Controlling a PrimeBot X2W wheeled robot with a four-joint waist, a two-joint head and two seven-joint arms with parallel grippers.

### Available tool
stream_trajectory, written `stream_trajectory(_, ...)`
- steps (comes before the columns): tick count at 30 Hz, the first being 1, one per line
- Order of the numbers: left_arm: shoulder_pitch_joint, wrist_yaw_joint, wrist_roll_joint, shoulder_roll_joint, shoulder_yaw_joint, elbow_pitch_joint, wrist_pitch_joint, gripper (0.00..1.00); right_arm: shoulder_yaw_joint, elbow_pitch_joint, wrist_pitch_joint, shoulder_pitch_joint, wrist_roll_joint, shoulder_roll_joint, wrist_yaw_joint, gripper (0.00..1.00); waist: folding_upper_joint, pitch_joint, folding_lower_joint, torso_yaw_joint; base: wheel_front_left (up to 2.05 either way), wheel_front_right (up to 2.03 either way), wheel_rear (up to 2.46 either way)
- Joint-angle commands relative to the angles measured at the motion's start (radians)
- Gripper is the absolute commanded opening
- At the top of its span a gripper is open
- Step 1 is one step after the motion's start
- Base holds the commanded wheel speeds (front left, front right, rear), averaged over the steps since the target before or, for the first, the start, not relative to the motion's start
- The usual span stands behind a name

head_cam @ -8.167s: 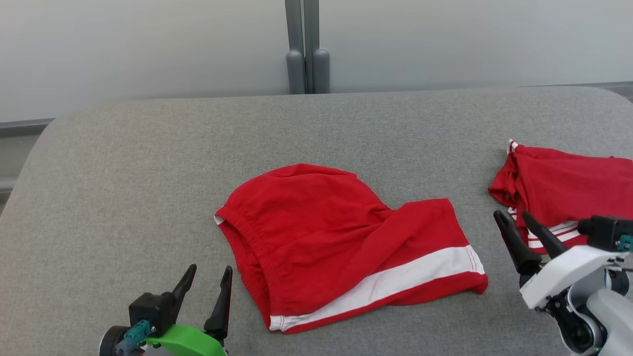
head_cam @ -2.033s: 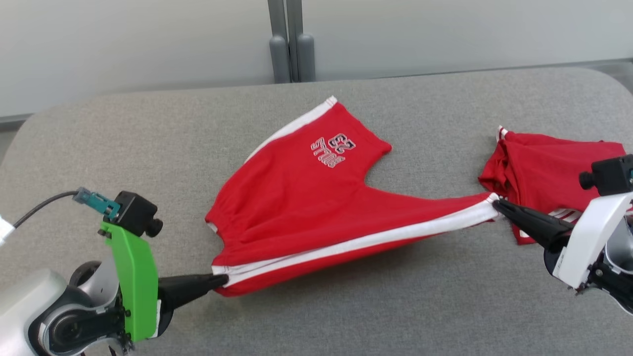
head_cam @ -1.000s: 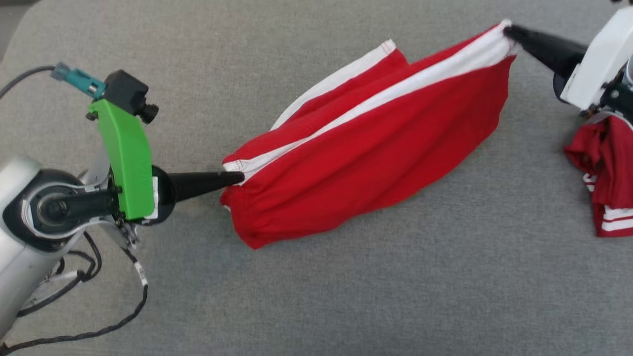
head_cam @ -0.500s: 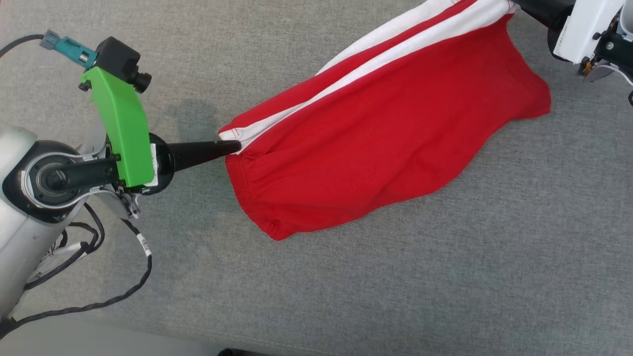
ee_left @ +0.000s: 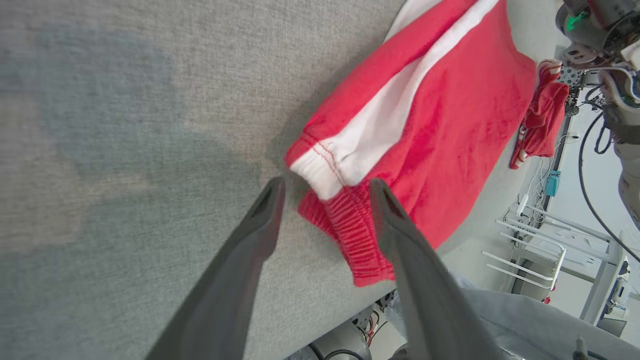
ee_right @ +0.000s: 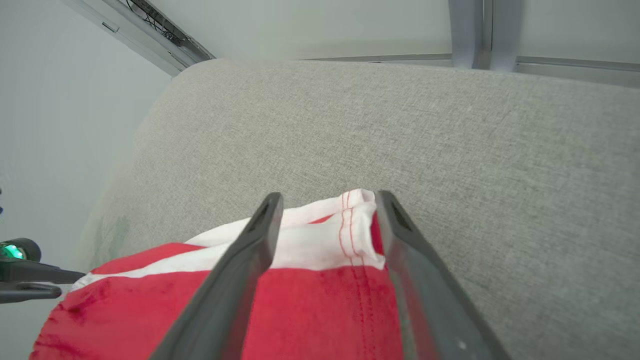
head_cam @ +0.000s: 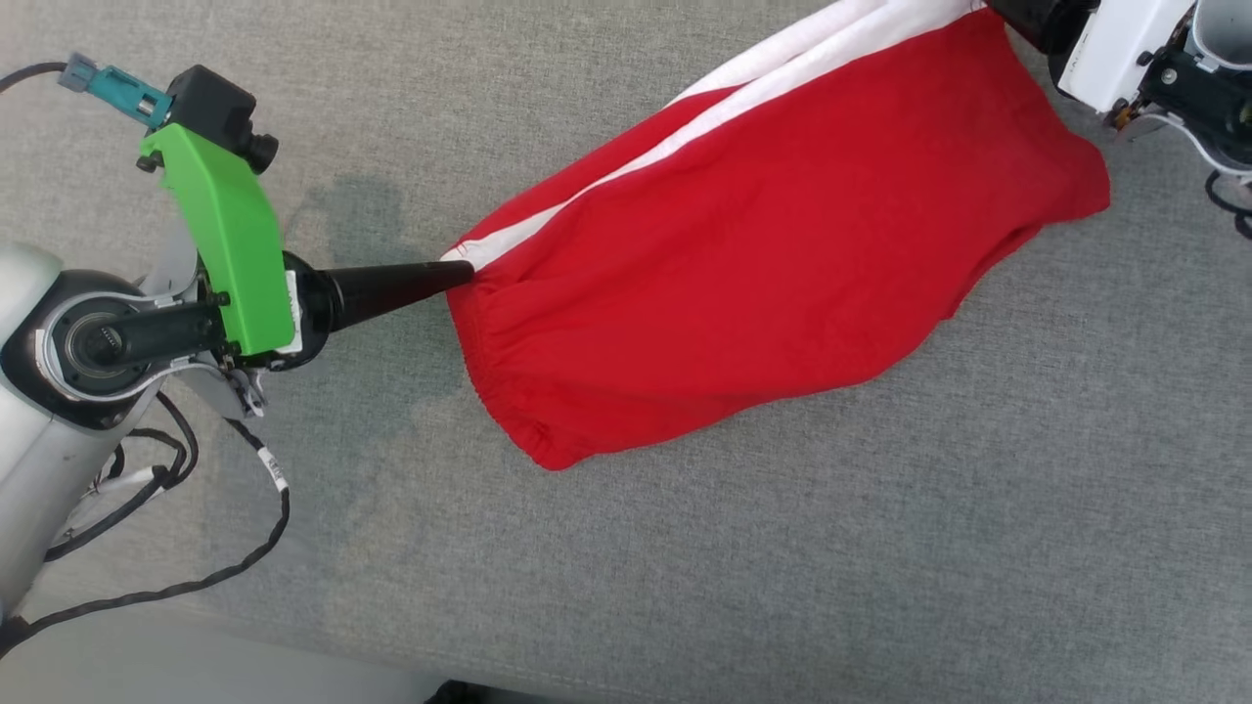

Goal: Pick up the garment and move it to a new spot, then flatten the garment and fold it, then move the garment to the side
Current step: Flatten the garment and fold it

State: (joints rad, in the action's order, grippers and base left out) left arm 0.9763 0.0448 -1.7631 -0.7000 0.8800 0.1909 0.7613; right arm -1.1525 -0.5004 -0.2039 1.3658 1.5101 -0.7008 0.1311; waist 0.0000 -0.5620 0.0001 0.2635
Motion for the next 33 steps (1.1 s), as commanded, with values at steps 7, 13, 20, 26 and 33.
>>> stream_trajectory(7,-0.015,0.032,0.066,-0.035,-0.014,-0.004,-0.068,1.00,-0.008,0.031,0.179,-0.086,-0.039,-0.010,-0.001,1.00,0.0000,0.118,-0.0001,-0.015,0.00,0.00,0.00)
stream_trajectory(13,-0.068,0.055,0.267,-0.059,-0.048,-0.012,-0.362,1.00,-0.028,-0.033,0.329,-0.171,-0.063,-0.010,-0.001,1.00,0.0000,0.189,-0.0001,-0.021,0.00,0.00,0.00)
stream_trajectory(20,-0.177,0.007,0.480,0.001,-0.085,-0.029,-0.771,1.00,-0.043,-0.141,0.242,-0.269,0.053,-0.003,-0.001,1.00,0.0000,0.201,-0.0001,0.007,0.00,0.00,0.00)
stream_trajectory(26,-0.283,-0.073,0.589,0.080,-0.078,-0.046,-0.980,1.00,-0.037,-0.214,0.072,-0.280,0.146,0.008,-0.001,1.00,0.0000,0.185,-0.0001,0.047,0.00,0.00,0.00)
stream_trajectory(33,-0.396,-0.071,0.619,0.146,-0.097,-0.063,-1.020,1.00,-0.054,-0.274,-0.055,-0.239,0.143,0.024,-0.001,1.00,0.0000,0.181,-0.0001,0.098,0.00,0.00,0.00)
